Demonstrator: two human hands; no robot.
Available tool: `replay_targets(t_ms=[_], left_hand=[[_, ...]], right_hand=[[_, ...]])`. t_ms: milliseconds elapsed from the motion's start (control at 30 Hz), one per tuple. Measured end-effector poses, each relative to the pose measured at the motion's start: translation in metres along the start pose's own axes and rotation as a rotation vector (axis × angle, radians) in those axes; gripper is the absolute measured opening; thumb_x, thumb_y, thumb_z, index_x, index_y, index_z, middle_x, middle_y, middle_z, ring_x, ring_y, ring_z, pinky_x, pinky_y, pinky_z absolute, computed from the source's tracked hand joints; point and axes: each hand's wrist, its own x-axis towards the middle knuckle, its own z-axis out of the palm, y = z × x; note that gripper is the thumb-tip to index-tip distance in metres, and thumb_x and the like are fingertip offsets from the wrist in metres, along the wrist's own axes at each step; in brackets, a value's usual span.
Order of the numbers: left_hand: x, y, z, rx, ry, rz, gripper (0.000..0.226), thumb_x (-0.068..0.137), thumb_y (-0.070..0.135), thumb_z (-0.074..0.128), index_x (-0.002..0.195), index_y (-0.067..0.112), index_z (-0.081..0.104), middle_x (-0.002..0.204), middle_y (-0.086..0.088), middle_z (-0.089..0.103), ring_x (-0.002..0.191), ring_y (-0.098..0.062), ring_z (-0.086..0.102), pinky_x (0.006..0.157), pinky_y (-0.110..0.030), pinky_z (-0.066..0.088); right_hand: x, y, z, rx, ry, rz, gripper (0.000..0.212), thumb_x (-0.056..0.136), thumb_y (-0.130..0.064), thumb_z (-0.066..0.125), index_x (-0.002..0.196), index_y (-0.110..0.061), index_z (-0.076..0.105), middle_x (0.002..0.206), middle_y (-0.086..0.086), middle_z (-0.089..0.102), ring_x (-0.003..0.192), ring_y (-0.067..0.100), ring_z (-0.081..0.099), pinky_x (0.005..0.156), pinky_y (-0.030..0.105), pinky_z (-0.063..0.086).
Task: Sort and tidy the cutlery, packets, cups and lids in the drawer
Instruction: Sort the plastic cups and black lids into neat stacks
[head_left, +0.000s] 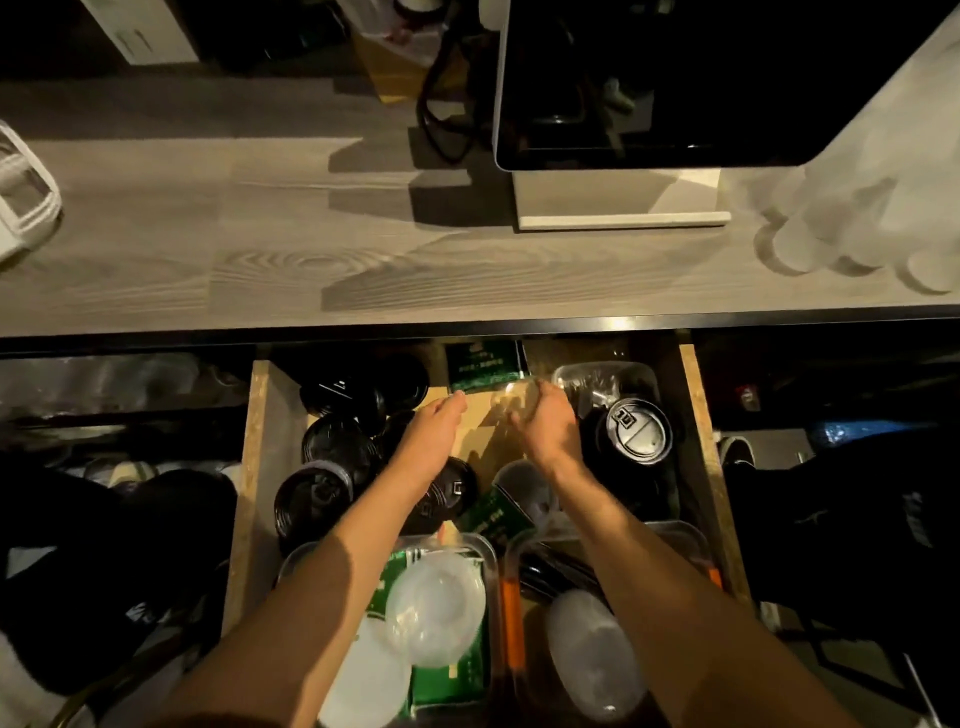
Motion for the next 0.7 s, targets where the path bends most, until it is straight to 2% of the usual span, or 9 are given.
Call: replay_targets(t_ms=[67, 133, 233, 333, 433, 500, 567, 633, 700], left_hand=[[0.012, -0.009, -0.002, 0.005, -0.031, -0.015, 0.044, 0.102, 0.045, 0.042, 0.128, 0.016, 0.062, 0.134, -0.007, 0.059, 0.126, -0.022, 0.052, 0.112, -0.047, 0.037], [0.02, -0.017, -0.003, -0.001, -0.048, -0.023, 0.043, 0.102, 0.046, 0.041, 0.126, 0.017, 0.062, 0.134, -0.007, 0.059, 0.124, -0.022, 0.053, 0.109, -0.044, 0.04], [0.027, -0.027, -0.004, -0.027, -0.057, -0.04, 0.036, 0.105, 0.041, 0.037, 0.118, 0.019, 0.062, 0.134, -0.01, 0.058, 0.12, -0.023, 0.053, 0.1, -0.038, 0.042], [0.025, -0.035, -0.005, -0.059, -0.075, -0.075, 0.047, 0.106, 0.041, 0.032, 0.131, 0.011, 0.058, 0.14, -0.013, 0.054, 0.129, -0.026, 0.05, 0.107, -0.041, 0.039], [0.018, -0.035, -0.005, -0.104, -0.069, -0.076, 0.051, 0.107, 0.043, 0.031, 0.135, 0.008, 0.056, 0.139, -0.014, 0.056, 0.127, -0.026, 0.052, 0.11, -0.04, 0.039], [0.013, -0.031, -0.007, -0.156, -0.053, -0.054, 0.052, 0.106, 0.045, 0.032, 0.135, 0.008, 0.055, 0.137, -0.013, 0.057, 0.125, -0.024, 0.054, 0.11, -0.04, 0.041], [0.006, -0.025, -0.007, -0.22, -0.051, -0.015, 0.048, 0.105, 0.046, 0.035, 0.131, 0.012, 0.057, 0.137, -0.012, 0.058, 0.122, -0.023, 0.056, 0.109, -0.039, 0.042], [-0.004, -0.018, -0.005, -0.296, -0.084, 0.031, 0.048, 0.101, 0.051, 0.038, 0.129, 0.016, 0.057, 0.137, -0.009, 0.058, 0.12, -0.021, 0.057, 0.106, -0.037, 0.043], [-0.013, -0.012, -0.001, -0.377, -0.137, 0.098, 0.06, 0.094, 0.058, 0.037, 0.135, 0.018, 0.056, 0.133, -0.007, 0.063, 0.121, -0.021, 0.058, 0.103, -0.038, 0.043]], right_hand=[[0.011, 0.003, 0.016, -0.278, 0.01, -0.053, 0.051, 0.093, -0.016, 0.061, 0.14, -0.004, 0.044, 0.139, 0.012, 0.05, 0.128, 0.025, 0.049, 0.107, 0.032, 0.041], [0.016, 0.004, 0.026, -0.416, 0.055, -0.114, 0.056, 0.094, -0.014, 0.059, 0.144, -0.002, 0.036, 0.146, 0.013, 0.044, 0.134, 0.027, 0.04, 0.11, 0.032, 0.036], [0.018, 0.009, 0.034, -0.552, 0.081, -0.178, 0.051, 0.093, -0.018, 0.061, 0.138, -0.004, 0.042, 0.133, 0.014, 0.05, 0.124, 0.028, 0.045, 0.105, 0.034, 0.04], [0.01, 0.009, 0.035, -0.607, 0.014, -0.163, 0.046, 0.089, -0.026, 0.066, 0.128, -0.007, 0.051, 0.124, 0.013, 0.053, 0.112, 0.027, 0.052, 0.095, 0.035, 0.046], [-0.007, -0.001, 0.02, -0.313, 0.022, -0.083, 0.053, 0.082, -0.037, 0.073, 0.122, -0.006, 0.057, 0.122, 0.009, 0.05, 0.101, 0.026, 0.058, 0.09, 0.036, 0.051], [-0.02, -0.013, 0.004, -0.067, 0.12, -0.05, 0.05, 0.079, -0.038, 0.075, 0.118, -0.01, 0.06, 0.117, 0.006, 0.05, 0.091, 0.019, 0.058, 0.08, 0.027, 0.05], [-0.033, -0.026, -0.013, 0.252, 0.124, 0.044, 0.038, 0.081, -0.027, 0.074, 0.114, -0.012, 0.063, 0.111, 0.004, 0.057, 0.086, 0.011, 0.059, 0.073, 0.015, 0.046], [-0.046, -0.037, -0.029, 0.759, -0.09, 0.179, 0.017, 0.089, -0.016, 0.066, 0.104, -0.009, 0.065, 0.102, 0.006, 0.063, 0.087, 0.012, 0.063, 0.079, 0.019, 0.052], [-0.059, -0.045, -0.039, 1.072, -0.391, 0.204, 0.016, 0.095, -0.015, 0.057, 0.102, -0.003, 0.066, 0.095, 0.008, 0.065, 0.087, 0.015, 0.064, 0.087, 0.028, 0.053]])
